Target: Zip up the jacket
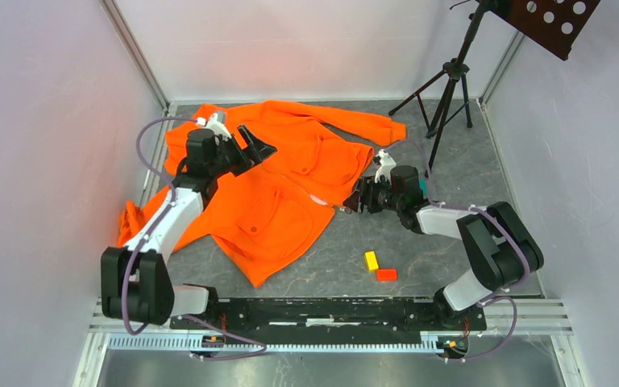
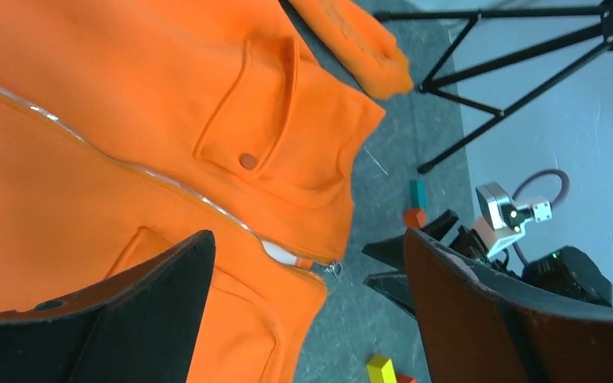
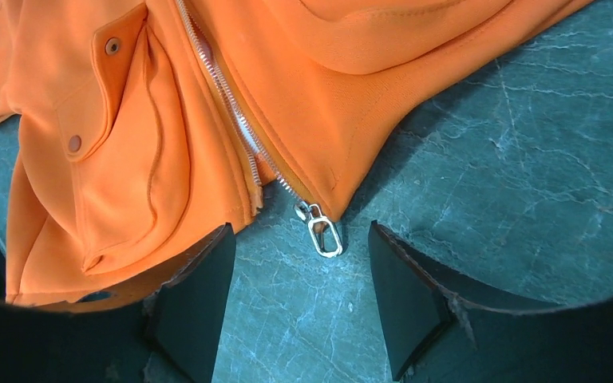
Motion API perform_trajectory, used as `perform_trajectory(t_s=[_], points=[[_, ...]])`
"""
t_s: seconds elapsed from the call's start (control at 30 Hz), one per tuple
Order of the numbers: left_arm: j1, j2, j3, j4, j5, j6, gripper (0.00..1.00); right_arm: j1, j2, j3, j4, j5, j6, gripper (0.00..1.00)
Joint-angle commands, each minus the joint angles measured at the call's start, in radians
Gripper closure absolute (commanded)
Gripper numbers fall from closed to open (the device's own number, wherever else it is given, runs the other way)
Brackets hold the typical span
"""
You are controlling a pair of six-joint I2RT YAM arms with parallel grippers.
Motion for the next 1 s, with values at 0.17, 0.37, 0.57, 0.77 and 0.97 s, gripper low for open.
perform_trajectory(t_s=[0.17, 0.37, 0.57, 0.77, 0.97], points=[[-0.063, 0.109, 0.030, 0.062, 0.229, -0.104, 0.10, -0.006, 0.087, 0.014, 0.101, -0.060, 0.015, 0.36], [-0.104, 0.091, -0.054, 0.012, 0.241, -0.073, 0.09, -0.006, 0.120, 0.036, 0.087, -0.034, -0.007, 0.41], [-0.171, 0.093, -0.080, 0.018, 0.250, -0.097, 0.15, -0.005, 0.154, 0.050, 0.104, -0.015, -0.011, 0.46], [-0.266, 0.103, -0.103, 0.084, 0.221, -0.166, 0.18, -0.005, 0.180, 0.057, 0.135, -0.030, -0.009, 0.64], [-0.309, 0.167, -0.128, 0.198, 0.243, -0.271, 0.26, -0.005, 0.173, 0.043, 0.174, -0.062, 0.000, 0.81]])
